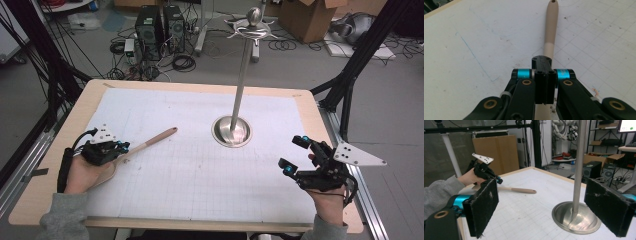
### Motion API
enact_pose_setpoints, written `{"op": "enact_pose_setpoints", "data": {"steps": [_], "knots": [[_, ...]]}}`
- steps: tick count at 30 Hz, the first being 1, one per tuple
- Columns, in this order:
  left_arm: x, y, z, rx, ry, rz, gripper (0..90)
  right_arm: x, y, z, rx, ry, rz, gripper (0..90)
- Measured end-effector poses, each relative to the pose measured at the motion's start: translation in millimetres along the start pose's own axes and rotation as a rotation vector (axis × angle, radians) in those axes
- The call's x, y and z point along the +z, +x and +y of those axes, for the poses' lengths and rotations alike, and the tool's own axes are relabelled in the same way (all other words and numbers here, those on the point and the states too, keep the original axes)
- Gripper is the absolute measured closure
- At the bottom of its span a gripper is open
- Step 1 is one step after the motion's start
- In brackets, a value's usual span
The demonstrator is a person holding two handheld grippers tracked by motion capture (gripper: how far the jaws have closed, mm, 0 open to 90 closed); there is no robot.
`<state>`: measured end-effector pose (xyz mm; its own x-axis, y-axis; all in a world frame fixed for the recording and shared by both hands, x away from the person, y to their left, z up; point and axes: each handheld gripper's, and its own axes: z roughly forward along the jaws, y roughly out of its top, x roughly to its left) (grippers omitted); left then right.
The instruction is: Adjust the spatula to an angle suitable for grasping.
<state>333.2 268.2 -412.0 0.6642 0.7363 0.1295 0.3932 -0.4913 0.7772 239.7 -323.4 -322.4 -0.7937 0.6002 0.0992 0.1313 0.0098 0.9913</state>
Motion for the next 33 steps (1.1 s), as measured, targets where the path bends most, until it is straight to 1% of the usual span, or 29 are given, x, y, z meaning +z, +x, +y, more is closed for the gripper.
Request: {"op": "enact_pose_setpoints", "data": {"steps": [1,3,5,6,8,9,11,14,16,18,22,26,29,33], "knots": [[0.4,0.6,-0.1,0.003,0.006,0.000,89.6,0.1,0.2,-0.1,0.003,0.002,0.000,11.3],[1.5,2.0,-0.9,-0.002,0.002,-0.009,89.6,0.6,0.3,-0.5,0.004,0.007,-0.001,11.3],[2.5,4.0,-2.1,-0.009,0.009,-0.012,89.6,1.6,0.5,-1.1,0.000,0.011,0.001,11.3],[3.2,4.8,-2.7,-0.022,0.010,-0.013,89.6,2.0,0.5,-1.4,-0.002,0.010,0.001,11.3],[4.3,6.7,-3.6,-0.032,0.015,-0.015,89.6,2.0,1.0,-1.8,-0.001,0.017,0.001,11.3],[5.2,7.3,-4.0,-0.046,0.020,-0.012,89.6,1.4,0.9,-2.0,-0.002,0.016,-0.001,11.3],[6.3,7.9,-4.4,-0.055,0.021,-0.020,89.6,1.1,1.0,-2.0,0.000,0.014,-0.002,11.3],[8.2,8.5,-4.7,-0.059,0.033,-0.027,89.6,-0.2,0.5,-2.3,0.003,0.014,-0.005,11.3],[9.5,9.0,-5.4,-0.071,0.043,-0.033,89.6,-0.2,0.3,-2.7,0.007,0.017,-0.006,11.3],[9.4,9.2,-5.2,-0.071,0.049,-0.034,89.6,0.2,0.2,-3.0,0.004,0.016,-0.006,11.3],[10.7,10.2,-5.6,-0.090,0.065,-0.039,89.6,0.6,0.6,-3.0,0.003,0.023,-0.002,11.3],[11.2,10.4,-5.7,-0.091,0.069,-0.041,89.6,0.7,0.4,-3.2,0.003,0.025,-0.002,11.3],[11.8,11.3,-6.0,-0.101,0.074,-0.036,89.6,0.4,0.0,-3.3,0.004,0.019,-0.003,11.3],[13.5,10.5,-6.1,-0.099,0.084,-0.036,89.6,1.1,0.2,-3.6,0.003,0.026,0.001,11.3]]}}
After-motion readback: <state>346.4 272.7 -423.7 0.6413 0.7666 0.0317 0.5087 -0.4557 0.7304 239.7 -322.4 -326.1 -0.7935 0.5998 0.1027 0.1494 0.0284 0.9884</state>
